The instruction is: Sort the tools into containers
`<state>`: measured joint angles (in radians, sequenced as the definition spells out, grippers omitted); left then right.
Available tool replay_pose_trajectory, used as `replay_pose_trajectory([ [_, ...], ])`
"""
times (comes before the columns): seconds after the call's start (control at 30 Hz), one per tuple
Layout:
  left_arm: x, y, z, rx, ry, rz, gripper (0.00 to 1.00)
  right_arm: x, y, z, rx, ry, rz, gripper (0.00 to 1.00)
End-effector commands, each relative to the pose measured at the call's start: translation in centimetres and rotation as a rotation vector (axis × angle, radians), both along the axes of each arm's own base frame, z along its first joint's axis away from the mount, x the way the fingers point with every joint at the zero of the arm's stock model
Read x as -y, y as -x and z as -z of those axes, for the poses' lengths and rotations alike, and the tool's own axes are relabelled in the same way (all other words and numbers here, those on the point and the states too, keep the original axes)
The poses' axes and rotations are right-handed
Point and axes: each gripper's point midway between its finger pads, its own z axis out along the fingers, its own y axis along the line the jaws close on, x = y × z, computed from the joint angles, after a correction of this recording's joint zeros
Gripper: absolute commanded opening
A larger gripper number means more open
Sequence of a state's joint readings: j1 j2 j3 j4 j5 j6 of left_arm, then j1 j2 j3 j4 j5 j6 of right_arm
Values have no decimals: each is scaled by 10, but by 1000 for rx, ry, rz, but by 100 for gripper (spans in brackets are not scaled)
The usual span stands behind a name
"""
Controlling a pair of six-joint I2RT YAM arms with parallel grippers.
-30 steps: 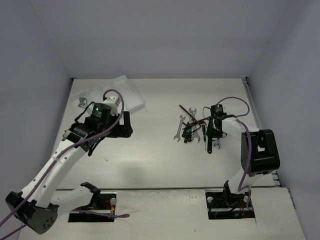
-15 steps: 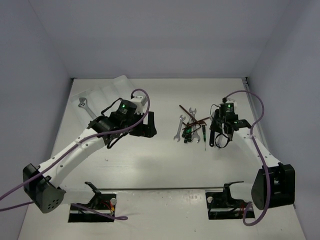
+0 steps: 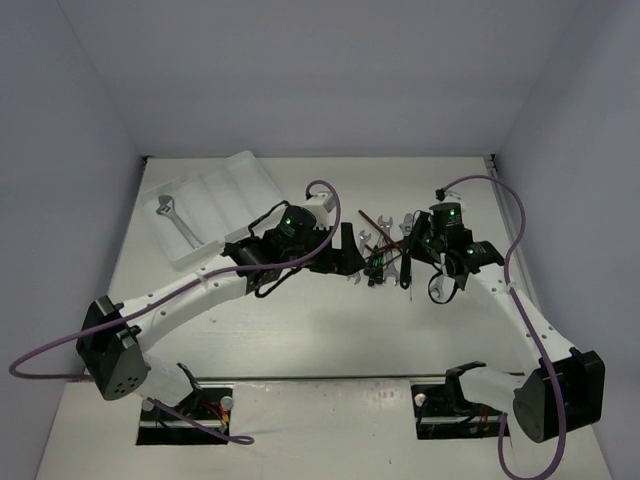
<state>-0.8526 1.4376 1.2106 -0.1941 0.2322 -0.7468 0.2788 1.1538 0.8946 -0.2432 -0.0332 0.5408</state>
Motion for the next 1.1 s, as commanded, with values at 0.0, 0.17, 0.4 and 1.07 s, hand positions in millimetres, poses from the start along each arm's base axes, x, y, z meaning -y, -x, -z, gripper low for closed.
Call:
replay_pose_trajectory([
  [0.0,50,-7,-64,98,238,33,81,-19,-20,-65,168,-141,28,0],
  [0.17,72,-7,-54,102,207,50,79,-30,-20,-78,184,-199,12,0],
  [0.4,84,-16,-42,89,175,25,74,-41,-17,-94,211,-262,-18,0],
  [1.07,111,-25,-30,105,186,27,0,-53,-12,-99,215,-324,-51,0],
])
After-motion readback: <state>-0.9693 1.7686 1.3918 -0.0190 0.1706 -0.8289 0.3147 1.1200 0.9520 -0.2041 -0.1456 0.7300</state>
